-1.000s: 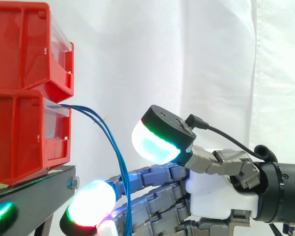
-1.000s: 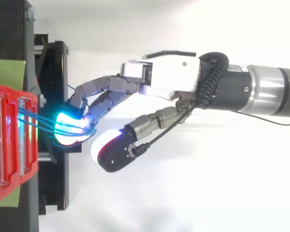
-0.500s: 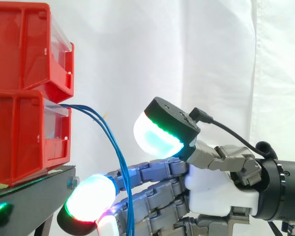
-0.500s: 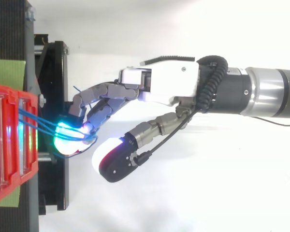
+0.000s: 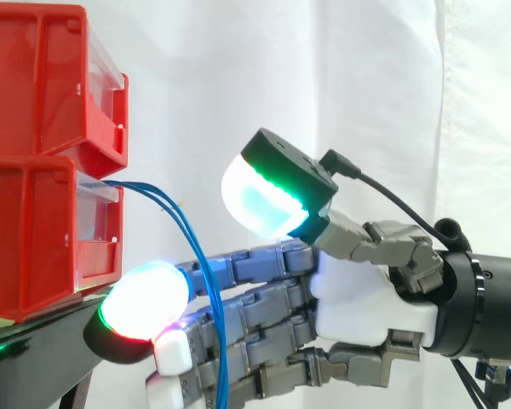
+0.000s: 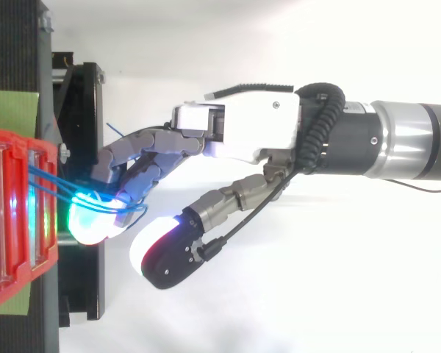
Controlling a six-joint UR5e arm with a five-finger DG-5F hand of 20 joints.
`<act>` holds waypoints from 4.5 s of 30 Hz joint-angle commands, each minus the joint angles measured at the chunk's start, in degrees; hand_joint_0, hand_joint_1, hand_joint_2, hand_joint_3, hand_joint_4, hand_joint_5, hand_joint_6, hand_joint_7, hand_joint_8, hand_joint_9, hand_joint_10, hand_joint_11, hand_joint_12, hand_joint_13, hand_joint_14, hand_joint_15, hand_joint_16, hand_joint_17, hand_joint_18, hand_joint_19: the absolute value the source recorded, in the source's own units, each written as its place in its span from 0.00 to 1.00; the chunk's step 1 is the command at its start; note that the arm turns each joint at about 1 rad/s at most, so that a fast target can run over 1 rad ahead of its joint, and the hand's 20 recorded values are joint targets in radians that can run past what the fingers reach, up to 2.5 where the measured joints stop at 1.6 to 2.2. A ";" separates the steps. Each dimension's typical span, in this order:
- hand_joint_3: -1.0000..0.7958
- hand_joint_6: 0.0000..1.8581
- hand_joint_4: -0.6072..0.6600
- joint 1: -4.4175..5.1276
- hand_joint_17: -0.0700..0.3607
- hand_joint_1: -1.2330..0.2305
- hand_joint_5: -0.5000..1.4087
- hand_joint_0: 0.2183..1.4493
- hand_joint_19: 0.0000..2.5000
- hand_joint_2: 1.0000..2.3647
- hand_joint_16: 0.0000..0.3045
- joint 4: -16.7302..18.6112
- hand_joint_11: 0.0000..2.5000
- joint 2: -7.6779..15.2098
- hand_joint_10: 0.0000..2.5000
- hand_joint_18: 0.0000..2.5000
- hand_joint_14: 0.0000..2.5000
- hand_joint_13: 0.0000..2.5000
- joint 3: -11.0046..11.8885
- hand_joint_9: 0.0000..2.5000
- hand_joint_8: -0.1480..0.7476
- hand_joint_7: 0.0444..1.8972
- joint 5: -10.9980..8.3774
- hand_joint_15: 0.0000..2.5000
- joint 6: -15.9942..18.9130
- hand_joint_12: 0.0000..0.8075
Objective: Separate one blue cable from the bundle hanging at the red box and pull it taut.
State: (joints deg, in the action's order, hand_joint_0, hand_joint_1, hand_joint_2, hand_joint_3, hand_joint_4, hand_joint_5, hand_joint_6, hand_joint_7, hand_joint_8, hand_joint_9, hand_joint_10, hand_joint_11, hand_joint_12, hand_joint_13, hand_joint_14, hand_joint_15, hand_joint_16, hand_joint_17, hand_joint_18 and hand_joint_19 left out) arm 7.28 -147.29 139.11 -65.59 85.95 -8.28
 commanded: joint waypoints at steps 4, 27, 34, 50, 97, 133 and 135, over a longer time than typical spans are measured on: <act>0.28 0.27 0.71 0.10 0.34 0.44 0.18 0.30 0.17 0.00 0.11 0.25 0.20 0.02 0.01 0.18 0.01 0.29 1.43 0.32 0.48 0.47 -0.17 0.14 -0.16 0.38; 0.30 0.27 0.71 -0.34 0.34 0.47 0.18 0.30 0.17 0.00 0.11 -0.28 0.20 0.02 0.01 0.18 0.01 0.30 1.26 0.33 0.50 0.48 0.18 0.15 0.11 0.39; 0.30 0.27 0.71 -0.77 0.34 0.48 0.18 0.30 0.18 0.00 0.11 -0.81 0.20 0.02 0.01 0.18 0.01 0.30 1.17 0.33 0.50 0.48 0.36 0.14 0.20 0.40; 0.30 0.27 0.72 -1.65 0.34 0.48 0.18 0.30 0.18 0.00 0.11 -4.50 0.20 0.02 0.01 0.18 0.01 0.30 1.08 0.34 0.50 0.48 4.58 0.14 0.28 0.40; 0.33 0.27 0.69 -2.09 0.34 0.51 0.20 0.33 0.18 0.01 0.11 -9.77 0.21 -4.64 0.01 0.18 0.01 0.31 1.34 0.37 0.50 0.54 5.63 0.15 -1.65 0.40; 0.31 0.27 0.68 -2.97 0.34 0.47 0.20 0.32 0.18 0.00 0.11 -6.70 0.21 -4.38 0.01 0.19 0.01 0.31 -0.94 0.37 0.50 0.56 1.59 0.15 0.20 0.40; 0.31 0.27 0.68 -2.80 0.34 0.46 0.20 0.31 0.18 0.00 0.11 -6.26 0.21 -4.38 0.01 0.19 0.01 0.31 -0.94 0.37 0.50 0.56 1.68 0.15 0.11 0.40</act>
State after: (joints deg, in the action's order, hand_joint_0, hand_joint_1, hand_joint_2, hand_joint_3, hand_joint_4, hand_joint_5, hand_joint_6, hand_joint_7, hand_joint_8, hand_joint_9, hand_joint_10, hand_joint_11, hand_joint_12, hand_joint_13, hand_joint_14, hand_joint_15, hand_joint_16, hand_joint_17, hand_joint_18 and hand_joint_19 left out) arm 4.33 -153.96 134.74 -66.55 87.60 -8.05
